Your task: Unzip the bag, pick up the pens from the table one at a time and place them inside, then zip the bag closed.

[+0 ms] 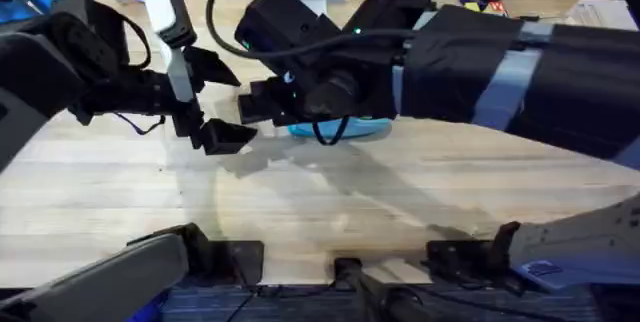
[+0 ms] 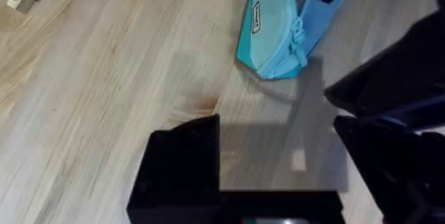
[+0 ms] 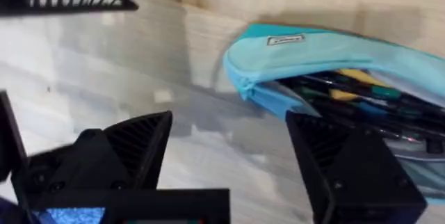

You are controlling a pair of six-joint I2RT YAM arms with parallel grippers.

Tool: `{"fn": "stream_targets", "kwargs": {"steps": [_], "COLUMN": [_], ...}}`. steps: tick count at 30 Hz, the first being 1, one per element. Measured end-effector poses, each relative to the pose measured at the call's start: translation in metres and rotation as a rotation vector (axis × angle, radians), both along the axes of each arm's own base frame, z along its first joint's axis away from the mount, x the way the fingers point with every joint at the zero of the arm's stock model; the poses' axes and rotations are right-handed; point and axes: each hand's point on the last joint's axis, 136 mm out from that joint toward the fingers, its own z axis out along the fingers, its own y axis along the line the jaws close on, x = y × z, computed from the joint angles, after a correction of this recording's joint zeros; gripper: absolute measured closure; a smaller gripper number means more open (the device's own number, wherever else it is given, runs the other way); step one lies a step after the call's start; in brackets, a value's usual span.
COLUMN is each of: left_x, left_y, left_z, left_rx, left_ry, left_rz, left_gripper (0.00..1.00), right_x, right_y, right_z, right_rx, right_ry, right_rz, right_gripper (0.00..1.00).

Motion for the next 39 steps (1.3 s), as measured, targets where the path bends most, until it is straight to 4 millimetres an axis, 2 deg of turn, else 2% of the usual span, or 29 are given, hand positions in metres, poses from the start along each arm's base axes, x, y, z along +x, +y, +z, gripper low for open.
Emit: {"fn": "stream_targets", "kwargs": {"steps": [8, 9, 13, 23, 26, 33, 39], "left_x": [0.000, 0.000, 0.000, 0.000, 0.000, 0.000, 0.000], "left_y": [0.000, 0.000, 0.000, 0.000, 0.000, 0.000, 0.000], "left_z": [0.000, 0.000, 0.000, 0.000, 0.000, 0.000, 0.000], "left_rx": [0.000, 0.000, 0.000, 0.000, 0.000, 0.000, 0.000], "left_ry": [0.000, 0.000, 0.000, 0.000, 0.000, 0.000, 0.000], "left_rz": [0.000, 0.000, 0.000, 0.000, 0.000, 0.000, 0.000], "left_gripper": [0.008, 0.008, 0.008, 0.008, 0.008, 0.008, 0.008], "right_x": [0.005, 0.005, 0.007, 0.016, 0.019, 0.030, 0.032], "right_y": [-0.010, -0.011, -0.013, -0.006, -0.007, -0.012, -0.012], "right_z": [-0.011, -0.011, -0.012, -0.023, -0.032, -0.036, -0.035], "right_rx": [0.003, 0.002, 0.004, 0.014, -0.002, 0.008, 0.015], "right_ry": [0.004, 0.004, 0.001, -0.005, -0.002, 0.003, 0.005], "right_rz": [-0.112, -0.118, -0.142, -0.161, -0.168, -0.197, -0.202], "right_gripper": [0.029, 0.061, 0.292, 0.381, 0.496, 0.770, 0.868]}}
